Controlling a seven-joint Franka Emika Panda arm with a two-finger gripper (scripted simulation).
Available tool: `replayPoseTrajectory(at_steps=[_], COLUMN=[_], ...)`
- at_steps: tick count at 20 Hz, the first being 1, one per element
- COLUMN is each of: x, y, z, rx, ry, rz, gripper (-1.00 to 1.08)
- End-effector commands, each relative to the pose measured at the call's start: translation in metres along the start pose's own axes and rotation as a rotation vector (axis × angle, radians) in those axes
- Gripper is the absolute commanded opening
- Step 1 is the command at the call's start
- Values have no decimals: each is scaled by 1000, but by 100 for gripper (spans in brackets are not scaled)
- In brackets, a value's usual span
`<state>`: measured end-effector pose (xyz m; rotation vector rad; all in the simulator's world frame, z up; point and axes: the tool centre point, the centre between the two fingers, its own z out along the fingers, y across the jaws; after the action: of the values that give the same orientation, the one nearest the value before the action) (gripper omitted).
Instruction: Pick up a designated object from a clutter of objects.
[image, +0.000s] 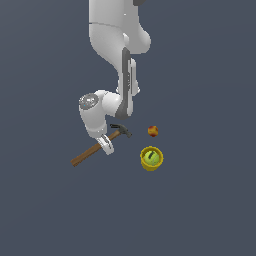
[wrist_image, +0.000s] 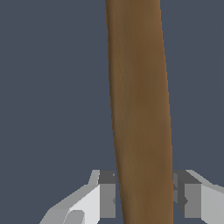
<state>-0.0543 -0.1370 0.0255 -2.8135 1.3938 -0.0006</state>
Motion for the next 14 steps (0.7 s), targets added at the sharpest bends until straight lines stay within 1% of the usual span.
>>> replayPoseTrajectory(at_steps=[1,7,14], x=[-1,-5,-14], y=[-7,-29,-68], z=[-9,-42,-100], rx=[3,1,-1], ry=[3,3,4], rz=[-1,1,2], gripper=[-100,-100,-100])
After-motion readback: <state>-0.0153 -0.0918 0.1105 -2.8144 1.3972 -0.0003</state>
